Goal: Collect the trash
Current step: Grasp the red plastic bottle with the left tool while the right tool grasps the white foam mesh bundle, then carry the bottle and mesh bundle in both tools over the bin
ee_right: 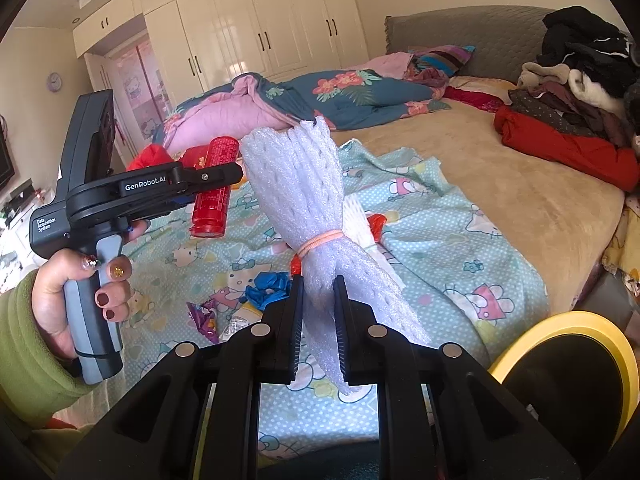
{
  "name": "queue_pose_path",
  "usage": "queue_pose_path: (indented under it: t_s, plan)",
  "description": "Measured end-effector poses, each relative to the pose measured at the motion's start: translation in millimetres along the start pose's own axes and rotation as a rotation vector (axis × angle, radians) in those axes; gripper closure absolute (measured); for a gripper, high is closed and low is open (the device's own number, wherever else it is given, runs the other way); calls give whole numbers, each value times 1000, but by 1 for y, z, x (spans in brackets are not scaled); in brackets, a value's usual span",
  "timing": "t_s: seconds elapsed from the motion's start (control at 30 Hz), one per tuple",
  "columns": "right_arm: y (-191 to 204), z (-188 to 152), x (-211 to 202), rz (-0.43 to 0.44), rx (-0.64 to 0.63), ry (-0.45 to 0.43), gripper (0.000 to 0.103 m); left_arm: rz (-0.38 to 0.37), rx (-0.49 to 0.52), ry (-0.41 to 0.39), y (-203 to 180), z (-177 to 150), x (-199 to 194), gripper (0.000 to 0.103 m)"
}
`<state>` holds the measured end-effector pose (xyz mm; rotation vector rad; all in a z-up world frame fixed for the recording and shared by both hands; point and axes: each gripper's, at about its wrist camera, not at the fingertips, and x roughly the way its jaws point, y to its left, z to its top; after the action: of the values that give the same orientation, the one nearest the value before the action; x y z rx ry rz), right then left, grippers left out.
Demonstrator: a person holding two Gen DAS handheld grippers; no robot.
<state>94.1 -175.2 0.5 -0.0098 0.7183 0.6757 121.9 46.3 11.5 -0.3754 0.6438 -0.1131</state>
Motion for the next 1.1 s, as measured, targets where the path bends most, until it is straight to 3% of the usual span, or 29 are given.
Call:
queue_pose_path:
  t_s: [1.1]
  plan:
    - [-64, -24, -64, -96, 150, -114, 89, -108, 144, 24, -88, -12, 6, 75]
